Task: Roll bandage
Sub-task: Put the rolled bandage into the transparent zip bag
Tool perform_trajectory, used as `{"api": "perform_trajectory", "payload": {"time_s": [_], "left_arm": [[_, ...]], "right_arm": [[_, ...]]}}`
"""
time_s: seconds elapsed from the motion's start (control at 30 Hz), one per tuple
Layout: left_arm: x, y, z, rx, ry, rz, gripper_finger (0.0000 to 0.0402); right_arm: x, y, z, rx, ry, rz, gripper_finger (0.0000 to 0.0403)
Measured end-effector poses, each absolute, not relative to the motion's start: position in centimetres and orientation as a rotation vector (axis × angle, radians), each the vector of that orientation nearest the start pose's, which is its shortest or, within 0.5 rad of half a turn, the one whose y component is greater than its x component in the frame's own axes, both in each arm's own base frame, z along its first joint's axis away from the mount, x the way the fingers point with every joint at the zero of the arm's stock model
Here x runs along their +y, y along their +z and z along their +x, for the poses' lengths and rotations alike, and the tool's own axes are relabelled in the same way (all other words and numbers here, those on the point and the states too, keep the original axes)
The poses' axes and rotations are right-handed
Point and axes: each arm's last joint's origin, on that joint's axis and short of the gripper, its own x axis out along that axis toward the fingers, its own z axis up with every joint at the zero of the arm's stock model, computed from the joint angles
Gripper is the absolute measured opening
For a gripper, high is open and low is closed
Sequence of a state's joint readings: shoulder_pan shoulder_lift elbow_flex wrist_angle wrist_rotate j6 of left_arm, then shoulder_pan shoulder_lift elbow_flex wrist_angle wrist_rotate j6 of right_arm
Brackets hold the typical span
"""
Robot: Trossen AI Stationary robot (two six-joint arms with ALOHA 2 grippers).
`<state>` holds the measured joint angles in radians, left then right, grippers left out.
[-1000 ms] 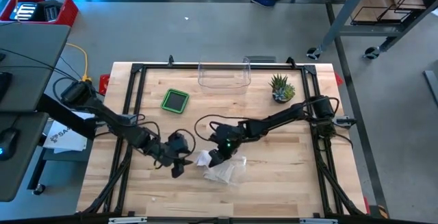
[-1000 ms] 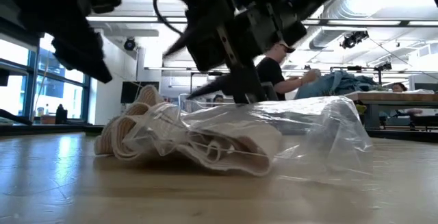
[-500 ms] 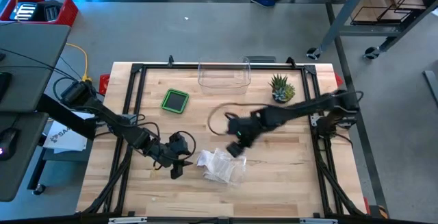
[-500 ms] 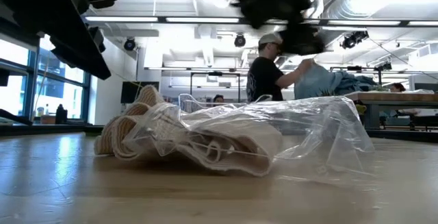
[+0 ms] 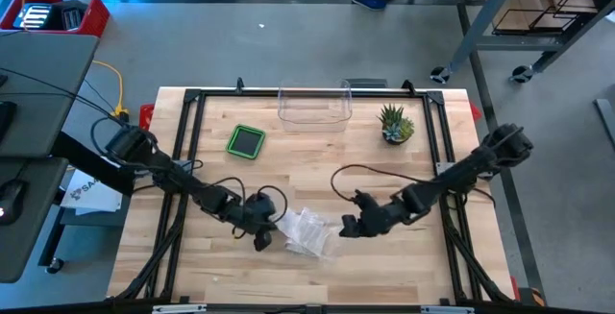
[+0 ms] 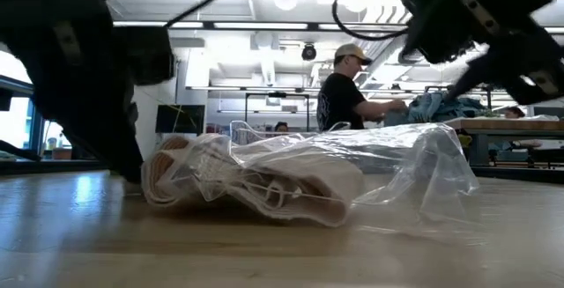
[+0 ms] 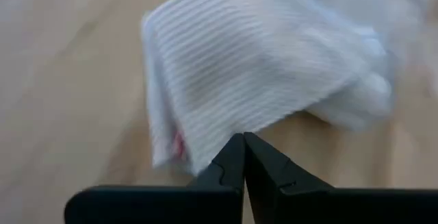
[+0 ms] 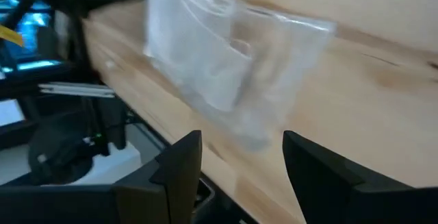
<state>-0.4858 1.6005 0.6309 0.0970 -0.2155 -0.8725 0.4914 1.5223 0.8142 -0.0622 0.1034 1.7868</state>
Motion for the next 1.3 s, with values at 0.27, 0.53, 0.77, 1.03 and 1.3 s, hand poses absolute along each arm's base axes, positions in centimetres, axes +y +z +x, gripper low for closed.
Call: {"api": "perform_trajectory", "payload": {"time_s": [0.27,0.53,0.77,1.03,1.3], "left_arm": [[-11.8,14.4,24.1,0.853,0.144,-0.563,0.0001],[-9.8,16.8,23.8,0.786,0.359,-0.506,0.0000],[-6.6,12.7,26.0,0.952,0.422,-0.547,0.0000],[-8.7,10.7,28.0,0.903,0.291,-0.762,0.0000],[-10.5,10.8,28.0,0.869,0.258,-0.896,0.0000]], "right_arm": [[15.8,17.5,25.8,0.864,-0.425,1.415,0.0197],[15.4,16.8,25.5,0.879,-0.489,1.376,0.0197],[14.8,15.1,25.1,0.880,-0.522,1.472,0.0186],[17.1,14.6,25.5,0.793,-0.419,1.563,0.0170],[17.8,13.6,26.7,0.636,-0.376,1.625,0.0169]]}}
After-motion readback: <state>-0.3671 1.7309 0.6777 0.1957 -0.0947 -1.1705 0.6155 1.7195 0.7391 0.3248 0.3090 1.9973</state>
